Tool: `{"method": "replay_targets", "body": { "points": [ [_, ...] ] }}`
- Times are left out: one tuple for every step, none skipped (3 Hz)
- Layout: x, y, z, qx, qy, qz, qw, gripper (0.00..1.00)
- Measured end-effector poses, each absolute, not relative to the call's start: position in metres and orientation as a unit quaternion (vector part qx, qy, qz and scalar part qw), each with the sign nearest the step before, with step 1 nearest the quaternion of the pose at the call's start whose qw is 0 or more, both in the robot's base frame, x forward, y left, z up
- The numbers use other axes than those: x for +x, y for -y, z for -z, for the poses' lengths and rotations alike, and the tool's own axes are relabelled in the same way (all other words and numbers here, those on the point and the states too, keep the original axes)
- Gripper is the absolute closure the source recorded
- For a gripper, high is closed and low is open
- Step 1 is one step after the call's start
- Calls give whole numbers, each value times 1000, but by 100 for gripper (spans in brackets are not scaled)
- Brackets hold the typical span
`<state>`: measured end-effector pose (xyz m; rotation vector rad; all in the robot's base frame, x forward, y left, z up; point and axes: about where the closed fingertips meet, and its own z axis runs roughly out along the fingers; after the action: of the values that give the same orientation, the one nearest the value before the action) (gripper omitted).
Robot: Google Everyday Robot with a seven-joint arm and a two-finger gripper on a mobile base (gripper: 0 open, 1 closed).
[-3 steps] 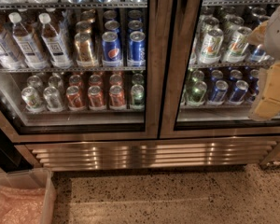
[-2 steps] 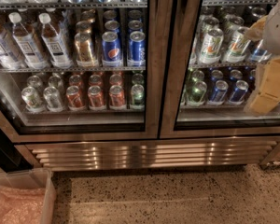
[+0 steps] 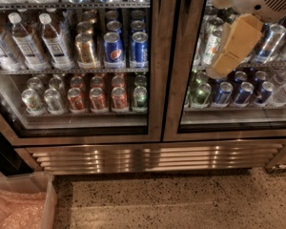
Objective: Open left fridge door
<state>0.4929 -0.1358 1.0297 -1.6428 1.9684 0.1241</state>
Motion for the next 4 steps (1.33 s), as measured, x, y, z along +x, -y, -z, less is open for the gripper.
{"method": "replay_targets", "body": {
  "points": [
    [493, 136, -1030, -614, -735, -46, 284, 0],
    [500, 133, -1032, -589, -738, -65, 323, 0],
    [519, 115, -1046, -550, -723, -100, 405, 0],
    [545, 94, -1068, -513, -704, -122, 476, 0]
  ]
}}
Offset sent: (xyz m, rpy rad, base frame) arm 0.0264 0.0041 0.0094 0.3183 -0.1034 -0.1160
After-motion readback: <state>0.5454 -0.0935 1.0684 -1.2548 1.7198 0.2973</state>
